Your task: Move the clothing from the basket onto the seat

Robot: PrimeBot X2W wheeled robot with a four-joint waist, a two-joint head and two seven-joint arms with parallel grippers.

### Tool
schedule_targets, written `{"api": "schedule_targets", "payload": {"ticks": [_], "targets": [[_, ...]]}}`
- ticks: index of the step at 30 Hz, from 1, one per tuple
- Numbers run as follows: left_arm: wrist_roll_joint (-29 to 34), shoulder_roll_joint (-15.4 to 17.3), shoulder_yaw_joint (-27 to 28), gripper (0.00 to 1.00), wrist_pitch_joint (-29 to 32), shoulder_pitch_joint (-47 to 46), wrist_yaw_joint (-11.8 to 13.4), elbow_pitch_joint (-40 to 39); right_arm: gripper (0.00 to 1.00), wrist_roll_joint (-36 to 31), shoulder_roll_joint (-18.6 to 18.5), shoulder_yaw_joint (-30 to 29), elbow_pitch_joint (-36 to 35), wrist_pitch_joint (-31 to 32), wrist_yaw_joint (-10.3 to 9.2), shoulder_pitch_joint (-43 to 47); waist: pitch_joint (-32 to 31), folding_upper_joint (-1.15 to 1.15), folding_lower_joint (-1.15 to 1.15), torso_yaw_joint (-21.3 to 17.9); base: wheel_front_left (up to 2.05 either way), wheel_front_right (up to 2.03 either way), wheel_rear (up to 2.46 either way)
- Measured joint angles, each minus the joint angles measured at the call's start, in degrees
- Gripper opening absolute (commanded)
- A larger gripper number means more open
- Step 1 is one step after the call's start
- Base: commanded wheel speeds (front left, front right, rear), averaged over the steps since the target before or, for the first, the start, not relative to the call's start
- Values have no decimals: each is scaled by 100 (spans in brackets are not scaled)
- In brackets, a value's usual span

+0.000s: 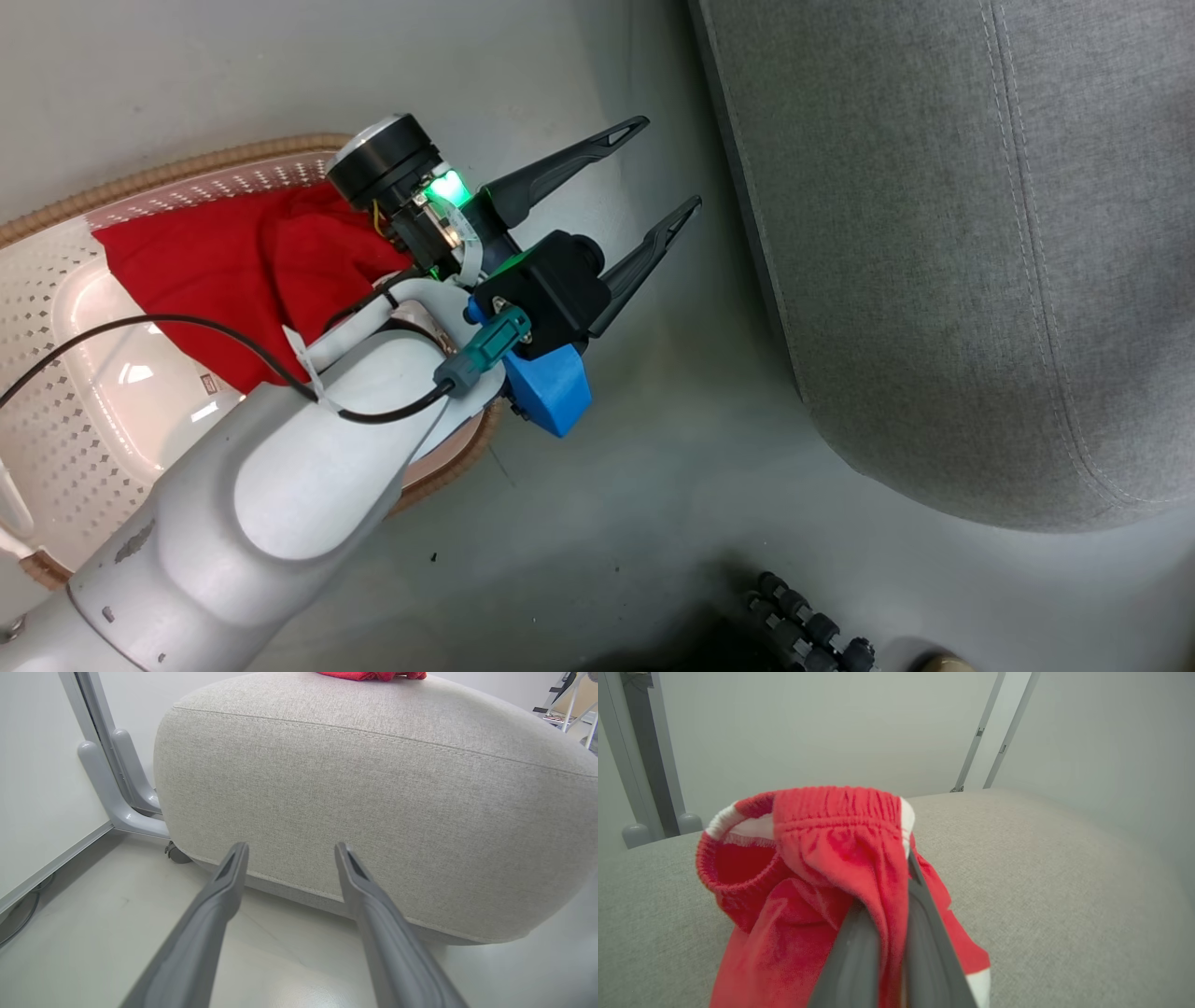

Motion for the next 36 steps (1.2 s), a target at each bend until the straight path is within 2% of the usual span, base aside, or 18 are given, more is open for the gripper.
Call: {"api": "schedule_targets", "payload": {"ticks": [6,7,8,9,13,20,30,36], "targets": [[-14,33,-4,100,26,-1,43,-41,0,-94,171,98,396,0,0,154,-49,0,-1,38,0,0,0],[-37,33,-4,100,25,-1,45,-41,25,-94,165,110,417,0,0,153,-66,0,0,46,0,0,0],[-48,33,-5,100,16,-1,49,-38,88,-94,158,118,425,0,0,154,-86,0,-1,54,0,0,0],[-51,32,-9,100,8,-1,54,-33,100,-93,154,142,401,1,0,162,-109,0,-1,61,0,0,0],[-96,-32,-35,100,-122,8,103,37,100,-96,167,219,89,1,0,354,-252,0,-1,84,0,0,0],[-255,-183,16,100,-501,135,220,345,100,-199,400,394,-872,0,0,1098,-716,0,-1,146,0,0,0],[-635,-467,298,100,-870,615,454,813,100,-169,436,1302,-1771,0,0,2151,-1732,0,-2,330,0,0,0],[-814,-578,771,100,-896,1031,601,766,100,-76,425,1757,-2165,1,0,2573,-2363,0,-3,613,0,0,0]]}}
